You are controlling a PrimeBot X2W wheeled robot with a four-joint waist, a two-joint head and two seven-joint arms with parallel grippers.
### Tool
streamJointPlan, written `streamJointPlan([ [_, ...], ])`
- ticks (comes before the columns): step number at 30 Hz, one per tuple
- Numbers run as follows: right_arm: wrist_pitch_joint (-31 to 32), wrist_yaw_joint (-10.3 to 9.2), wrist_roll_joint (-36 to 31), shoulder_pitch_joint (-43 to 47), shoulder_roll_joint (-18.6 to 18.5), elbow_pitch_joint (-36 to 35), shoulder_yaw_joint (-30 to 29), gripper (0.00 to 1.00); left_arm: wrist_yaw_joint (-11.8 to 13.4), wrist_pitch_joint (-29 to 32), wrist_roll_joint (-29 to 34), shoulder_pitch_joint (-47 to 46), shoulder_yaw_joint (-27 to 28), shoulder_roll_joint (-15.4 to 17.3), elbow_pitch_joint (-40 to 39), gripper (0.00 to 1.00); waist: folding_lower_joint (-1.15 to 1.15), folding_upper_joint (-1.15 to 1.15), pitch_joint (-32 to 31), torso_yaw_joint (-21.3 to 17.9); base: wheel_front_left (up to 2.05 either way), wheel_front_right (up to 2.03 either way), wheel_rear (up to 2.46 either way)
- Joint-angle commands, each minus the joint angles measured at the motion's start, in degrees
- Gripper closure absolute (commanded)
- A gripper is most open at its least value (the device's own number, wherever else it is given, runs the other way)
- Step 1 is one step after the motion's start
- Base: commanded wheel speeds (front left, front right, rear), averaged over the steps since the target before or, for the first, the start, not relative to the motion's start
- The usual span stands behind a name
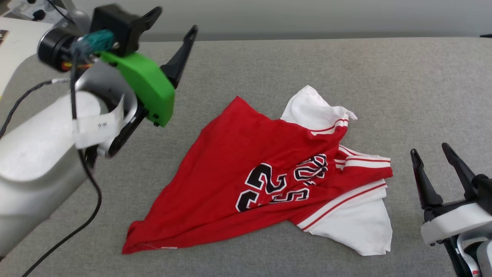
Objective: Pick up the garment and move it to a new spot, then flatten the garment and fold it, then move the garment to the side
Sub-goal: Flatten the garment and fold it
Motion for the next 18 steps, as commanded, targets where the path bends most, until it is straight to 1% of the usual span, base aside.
streamJointPlan([
  [1, -0.3, -0.05, -0.5, -1.5, 0.3, -0.6, 0.4, 0.0, -1.8, 1.6, 1.6, -3.4, -1.0, -1.5, 1.7, 0.0, 0.0, 0.0, 3.7, -3.4, 0.0, 0.0, 0.0],
  [6, -1.1, -0.05, -1.3, -4.7, 0.6, -1.5, 1.4, 0.0, -9.5, 7.7, 1.5, -13.7, -3.3, -10.3, 10.8, 0.0, 0.0, 0.0, 8.4, -6.1, 0.0, 0.0, 0.0],
  [8, -1.4, -0.05, -1.5, -6.0, 0.8, -1.7, 1.9, 0.0, -12.7, 11.9, -0.3, -16.6, -4.5, -13.5, 14.9, 0.0, 0.0, 0.0, 10.2, -7.2, 0.0, 0.0, 0.0],
  [10, -1.8, -0.05, -1.7, -7.2, 0.9, -1.8, 2.2, 0.0, -15.0, 16.3, -2.0, -19.2, -5.9, -16.5, 18.8, 0.0, 0.0, 0.0, 12.0, -8.2, 0.0, 0.0, 0.0],
  [12, -2.2, -0.05, -1.8, -8.3, 1.1, -1.7, 2.6, 0.0, -16.5, 20.8, -3.9, -21.0, -7.5, -19.1, 22.6, 0.0, 0.0, 0.0, 13.6, -9.2, 0.0, 0.0, 0.0],
  [14, -2.5, -0.05, -1.9, -9.4, 1.3, -1.7, 3.0, 0.0, -17.3, 25.4, -5.5, -22.3, -9.5, -21.1, 25.9, 0.0, 0.0, 0.0, 15.2, -10.2, 0.0, 0.0, 0.0],
  [18, -3.2, -0.05, -2.1, -11.1, 1.7, -1.0, 3.7, 0.0, -17.9, 32.1, -6.8, -22.8, -12.8, -24.1, 30.5, 0.0, 0.0, 0.0, 17.7, -11.7, 0.0, 0.0, 0.0],
])
